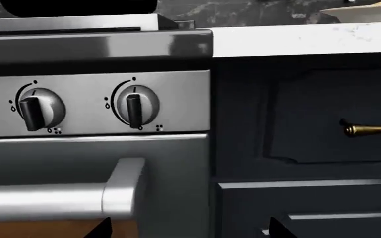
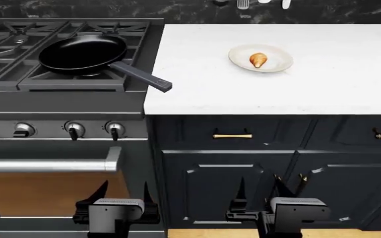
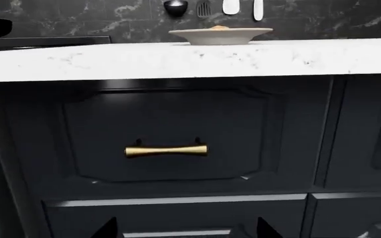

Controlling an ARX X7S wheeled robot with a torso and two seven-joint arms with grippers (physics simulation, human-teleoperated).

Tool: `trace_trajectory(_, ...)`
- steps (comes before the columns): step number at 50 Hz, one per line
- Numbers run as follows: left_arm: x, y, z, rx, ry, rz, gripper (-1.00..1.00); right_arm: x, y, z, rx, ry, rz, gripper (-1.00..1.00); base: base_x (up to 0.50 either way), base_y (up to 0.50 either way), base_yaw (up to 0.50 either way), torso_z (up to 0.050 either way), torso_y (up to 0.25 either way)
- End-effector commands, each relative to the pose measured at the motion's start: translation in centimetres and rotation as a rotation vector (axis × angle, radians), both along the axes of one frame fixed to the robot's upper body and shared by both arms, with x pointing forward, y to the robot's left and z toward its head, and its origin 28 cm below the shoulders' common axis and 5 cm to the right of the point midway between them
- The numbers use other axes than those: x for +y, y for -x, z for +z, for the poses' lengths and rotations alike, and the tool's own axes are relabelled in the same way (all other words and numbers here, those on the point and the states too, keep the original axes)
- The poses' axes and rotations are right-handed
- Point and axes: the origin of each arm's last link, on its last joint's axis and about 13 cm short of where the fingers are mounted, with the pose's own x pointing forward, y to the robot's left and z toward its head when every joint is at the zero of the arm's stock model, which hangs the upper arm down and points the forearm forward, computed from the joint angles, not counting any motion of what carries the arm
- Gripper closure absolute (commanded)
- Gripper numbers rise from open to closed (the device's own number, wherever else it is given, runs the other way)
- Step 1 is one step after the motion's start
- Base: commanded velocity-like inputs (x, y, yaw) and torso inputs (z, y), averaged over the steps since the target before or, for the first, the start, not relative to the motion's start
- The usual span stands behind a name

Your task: Pick the croissant and place it on the pan. Then turn on the stove to warm the croissant.

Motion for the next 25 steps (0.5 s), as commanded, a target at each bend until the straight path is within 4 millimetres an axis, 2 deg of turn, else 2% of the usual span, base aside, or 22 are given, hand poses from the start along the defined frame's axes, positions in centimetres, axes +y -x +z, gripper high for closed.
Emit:
trace_trajectory(1,0.1,0.0,0.0,-0.006,-0.014,0.007,-1.0,0.2,-0.1,0.0,0.013,0.017,0.005,-1.0,0.0,0.0,0.0,0.017,0.0)
trace_trajectory(10,0.1,0.2,-0.1,0.002,-0.009,-0.003,-1.0,0.2,-0.1,-0.1,0.027,0.03,0.009,-1.0,0.0,0.0,0.0,0.05,0.0)
trace_trajectory(15,0.0,-0.1,0.4,-0.002,-0.007,-0.009,-1.0,0.1,-0.1,0.9,0.006,0.032,-0.005,-1.0,0.0,0.0,0.0,0.05,0.0)
trace_trajectory(21,0.0,-0.1,3.3,0.006,0.01,-0.021,-1.0,-0.4,0.8,4.7,-0.046,0.113,-0.041,-1.0,0.0,0.0,0.0,0.05,0.0)
trace_trajectory(25,0.3,-0.3,6.2,-0.026,0.014,-0.025,-1.0,-1.0,1.9,7.2,-0.053,0.188,-0.019,-1.0,0.0,0.0,0.0,0.05,0.0)
